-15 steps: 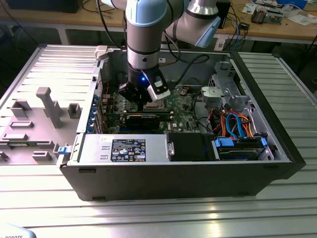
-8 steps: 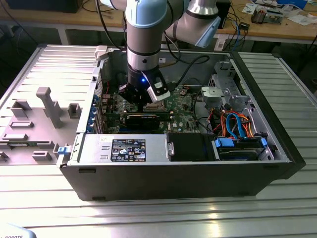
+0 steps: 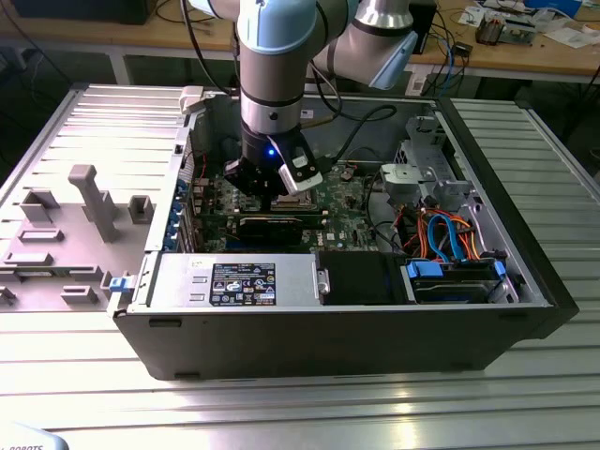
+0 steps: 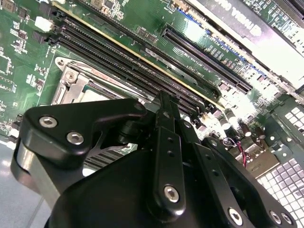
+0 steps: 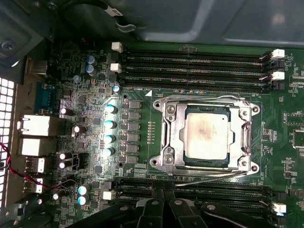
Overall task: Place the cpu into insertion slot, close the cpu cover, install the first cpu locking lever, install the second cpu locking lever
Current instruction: 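Install the second cpu locking lever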
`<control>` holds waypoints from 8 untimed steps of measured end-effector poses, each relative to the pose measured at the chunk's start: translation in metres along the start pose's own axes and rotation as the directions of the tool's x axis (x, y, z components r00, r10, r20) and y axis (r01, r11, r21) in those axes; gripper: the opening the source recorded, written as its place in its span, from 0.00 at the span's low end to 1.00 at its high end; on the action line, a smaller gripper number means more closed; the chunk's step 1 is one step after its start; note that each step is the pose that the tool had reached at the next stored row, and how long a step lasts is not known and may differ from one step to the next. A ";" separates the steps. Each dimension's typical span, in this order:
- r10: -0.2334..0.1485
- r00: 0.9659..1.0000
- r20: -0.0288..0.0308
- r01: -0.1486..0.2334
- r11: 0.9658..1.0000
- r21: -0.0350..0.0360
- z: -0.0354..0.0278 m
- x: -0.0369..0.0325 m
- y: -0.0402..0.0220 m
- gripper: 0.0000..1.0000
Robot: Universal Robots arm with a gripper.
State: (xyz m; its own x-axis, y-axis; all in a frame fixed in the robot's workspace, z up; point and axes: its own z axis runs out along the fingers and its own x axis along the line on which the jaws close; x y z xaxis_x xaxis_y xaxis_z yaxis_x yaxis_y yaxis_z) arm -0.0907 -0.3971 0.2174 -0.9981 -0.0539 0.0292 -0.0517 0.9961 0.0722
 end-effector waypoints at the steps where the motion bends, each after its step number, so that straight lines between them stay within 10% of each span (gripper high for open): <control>1: 0.000 1.000 0.000 0.000 1.000 0.000 0.0000 0.0000 0.0000 0.11; 8: 0.000 1.000 0.000 0.000 1.000 0.000 0.0001 0.0001 -0.0001 0.11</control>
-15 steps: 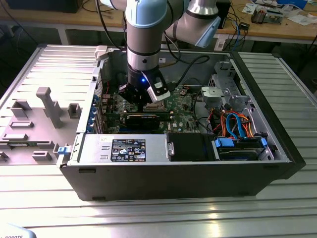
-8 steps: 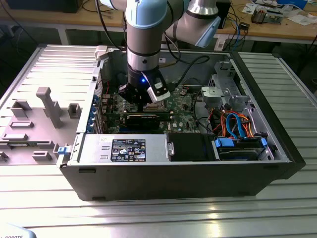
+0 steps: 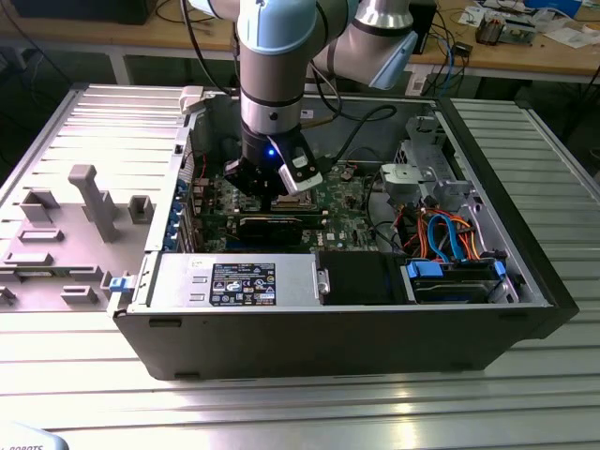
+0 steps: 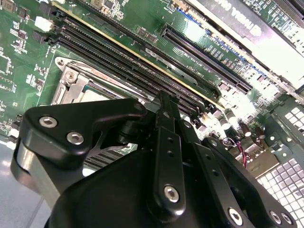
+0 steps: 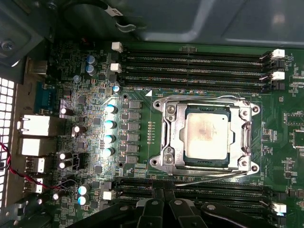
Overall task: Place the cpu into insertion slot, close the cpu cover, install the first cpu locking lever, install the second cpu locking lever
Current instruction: 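Install the second cpu locking lever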
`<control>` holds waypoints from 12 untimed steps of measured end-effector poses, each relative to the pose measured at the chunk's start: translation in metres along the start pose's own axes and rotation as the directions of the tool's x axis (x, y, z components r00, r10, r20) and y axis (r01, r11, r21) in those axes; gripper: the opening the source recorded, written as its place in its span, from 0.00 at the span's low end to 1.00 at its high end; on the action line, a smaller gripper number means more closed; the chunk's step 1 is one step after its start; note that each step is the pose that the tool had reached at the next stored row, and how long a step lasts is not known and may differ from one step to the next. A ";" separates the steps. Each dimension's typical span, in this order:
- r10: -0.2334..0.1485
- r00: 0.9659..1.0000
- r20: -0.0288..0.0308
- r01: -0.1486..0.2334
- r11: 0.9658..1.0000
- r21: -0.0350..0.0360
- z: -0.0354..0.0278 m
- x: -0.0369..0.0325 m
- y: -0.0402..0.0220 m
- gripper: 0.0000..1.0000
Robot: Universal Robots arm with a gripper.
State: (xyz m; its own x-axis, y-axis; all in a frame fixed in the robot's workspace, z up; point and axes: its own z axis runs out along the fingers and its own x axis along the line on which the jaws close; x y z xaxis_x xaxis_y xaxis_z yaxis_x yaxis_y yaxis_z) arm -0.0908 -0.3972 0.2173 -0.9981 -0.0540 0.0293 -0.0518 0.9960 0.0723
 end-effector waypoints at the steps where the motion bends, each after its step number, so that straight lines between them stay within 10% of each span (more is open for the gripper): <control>1: 0.000 1.000 0.000 0.000 1.000 0.000 0.0000 0.0000 0.0000 0.11; 12: -0.002 1.000 0.001 0.002 1.000 -0.019 0.0077 -0.0001 -0.0006 0.11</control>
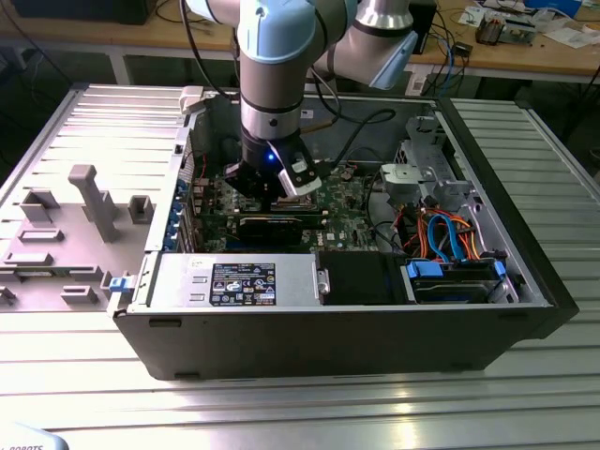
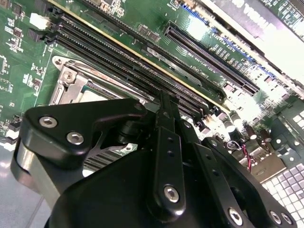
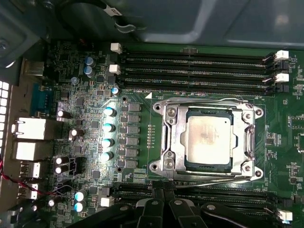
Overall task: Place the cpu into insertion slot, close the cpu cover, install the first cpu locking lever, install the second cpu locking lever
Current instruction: 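Install the second cpu locking lever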
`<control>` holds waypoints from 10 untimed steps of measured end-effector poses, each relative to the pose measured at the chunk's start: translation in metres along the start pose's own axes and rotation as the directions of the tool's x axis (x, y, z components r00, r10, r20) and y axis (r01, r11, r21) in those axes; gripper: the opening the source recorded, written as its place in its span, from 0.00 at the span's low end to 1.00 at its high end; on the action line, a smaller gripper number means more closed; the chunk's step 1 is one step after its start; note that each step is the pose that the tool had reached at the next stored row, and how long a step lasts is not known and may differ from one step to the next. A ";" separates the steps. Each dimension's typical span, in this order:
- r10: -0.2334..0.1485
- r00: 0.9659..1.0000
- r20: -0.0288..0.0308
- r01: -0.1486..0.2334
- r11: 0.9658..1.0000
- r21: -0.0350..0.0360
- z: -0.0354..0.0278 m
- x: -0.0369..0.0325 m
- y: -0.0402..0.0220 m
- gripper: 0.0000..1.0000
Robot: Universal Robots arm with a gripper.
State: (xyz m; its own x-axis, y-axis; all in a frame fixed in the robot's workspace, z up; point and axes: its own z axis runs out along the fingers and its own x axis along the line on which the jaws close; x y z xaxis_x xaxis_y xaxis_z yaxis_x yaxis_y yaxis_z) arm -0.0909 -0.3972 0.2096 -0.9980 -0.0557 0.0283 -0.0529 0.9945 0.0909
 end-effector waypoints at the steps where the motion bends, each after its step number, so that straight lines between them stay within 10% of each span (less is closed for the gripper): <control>1: 0.000 1.000 0.000 0.000 1.000 -0.001 0.0005 0.0000 0.0000 0.11; 10: -0.001 1.000 0.002 0.001 1.000 -0.030 0.0028 0.0011 -0.0001 0.11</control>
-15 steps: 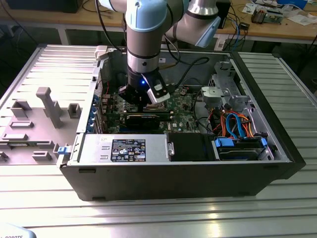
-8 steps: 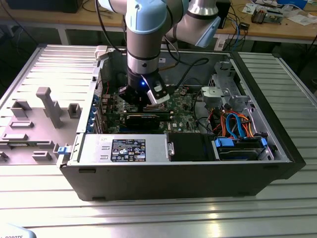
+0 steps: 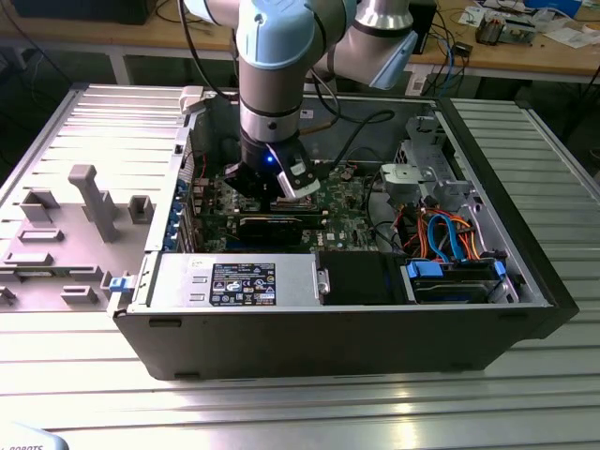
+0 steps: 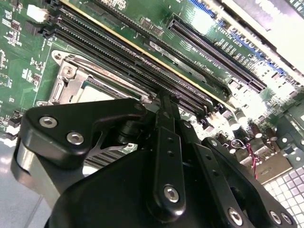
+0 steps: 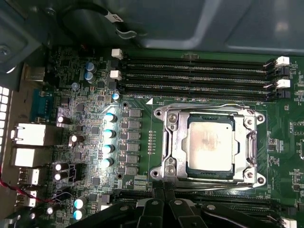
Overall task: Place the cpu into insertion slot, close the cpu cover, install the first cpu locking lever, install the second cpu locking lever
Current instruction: 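Install the second cpu locking lever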
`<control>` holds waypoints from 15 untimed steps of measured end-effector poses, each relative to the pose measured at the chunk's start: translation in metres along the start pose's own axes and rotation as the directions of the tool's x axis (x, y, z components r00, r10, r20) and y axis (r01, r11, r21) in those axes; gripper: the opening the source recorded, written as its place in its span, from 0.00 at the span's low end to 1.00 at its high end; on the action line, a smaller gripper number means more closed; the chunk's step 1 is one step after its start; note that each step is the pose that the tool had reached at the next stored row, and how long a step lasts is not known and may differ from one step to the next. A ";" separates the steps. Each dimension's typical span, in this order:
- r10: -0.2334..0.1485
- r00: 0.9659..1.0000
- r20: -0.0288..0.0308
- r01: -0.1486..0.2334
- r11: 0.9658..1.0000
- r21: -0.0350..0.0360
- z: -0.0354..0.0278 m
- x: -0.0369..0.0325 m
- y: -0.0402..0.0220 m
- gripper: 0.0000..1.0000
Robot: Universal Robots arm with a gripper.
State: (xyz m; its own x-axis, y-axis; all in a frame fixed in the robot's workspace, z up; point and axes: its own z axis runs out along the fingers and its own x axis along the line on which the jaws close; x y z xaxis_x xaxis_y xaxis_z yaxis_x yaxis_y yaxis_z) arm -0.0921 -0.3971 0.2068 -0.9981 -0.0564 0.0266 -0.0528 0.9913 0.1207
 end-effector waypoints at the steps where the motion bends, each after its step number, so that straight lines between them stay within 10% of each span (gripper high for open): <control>1: 0.000 1.000 0.000 0.000 1.000 -0.002 0.0003 0.0000 0.0000 0.11; 15: -0.001 1.000 0.001 0.001 1.000 -0.023 -0.0003 0.0009 0.0007 0.11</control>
State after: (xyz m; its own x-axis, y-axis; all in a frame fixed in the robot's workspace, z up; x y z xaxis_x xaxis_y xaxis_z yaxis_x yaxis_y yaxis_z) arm -0.0930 -0.3966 0.2072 -0.9980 -0.0570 0.0254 -0.0528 0.9882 0.1439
